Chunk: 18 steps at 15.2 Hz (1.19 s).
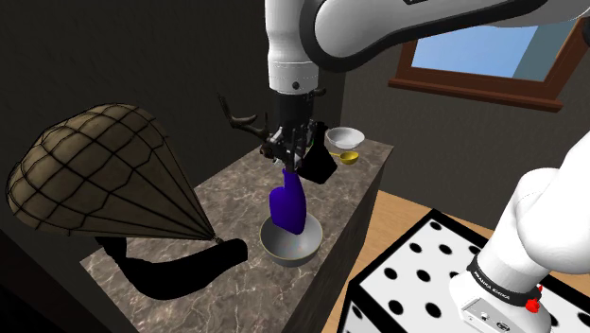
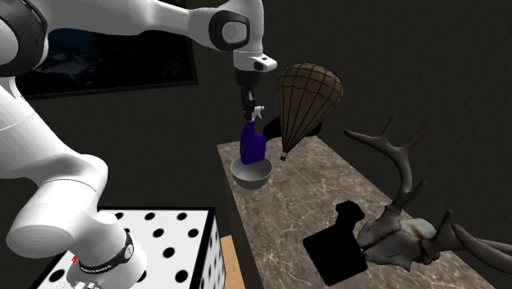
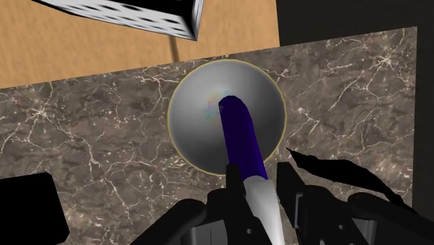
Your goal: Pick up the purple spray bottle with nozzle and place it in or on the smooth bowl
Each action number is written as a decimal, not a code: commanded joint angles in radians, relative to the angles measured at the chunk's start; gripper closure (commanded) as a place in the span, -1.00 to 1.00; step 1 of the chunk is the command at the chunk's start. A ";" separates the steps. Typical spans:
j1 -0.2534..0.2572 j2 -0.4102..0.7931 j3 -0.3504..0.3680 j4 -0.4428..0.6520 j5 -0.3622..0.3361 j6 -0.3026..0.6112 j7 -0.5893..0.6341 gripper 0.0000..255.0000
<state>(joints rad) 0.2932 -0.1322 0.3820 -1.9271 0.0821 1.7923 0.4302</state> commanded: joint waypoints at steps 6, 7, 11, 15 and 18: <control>0.001 0.004 0.002 -0.042 -0.001 0.047 -0.001 1.00; 0.001 0.004 0.002 -0.042 -0.001 0.047 -0.001 1.00; 0.001 0.004 0.002 -0.042 -0.001 0.047 -0.001 -1.00; 0.001 0.004 0.002 -0.042 -0.001 0.047 -0.001 -1.00; -0.001 0.002 -0.001 0.022 -0.001 -0.020 -0.001 -1.00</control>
<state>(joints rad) 0.2928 -0.1279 0.3821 -1.9303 0.0806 1.8010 0.4300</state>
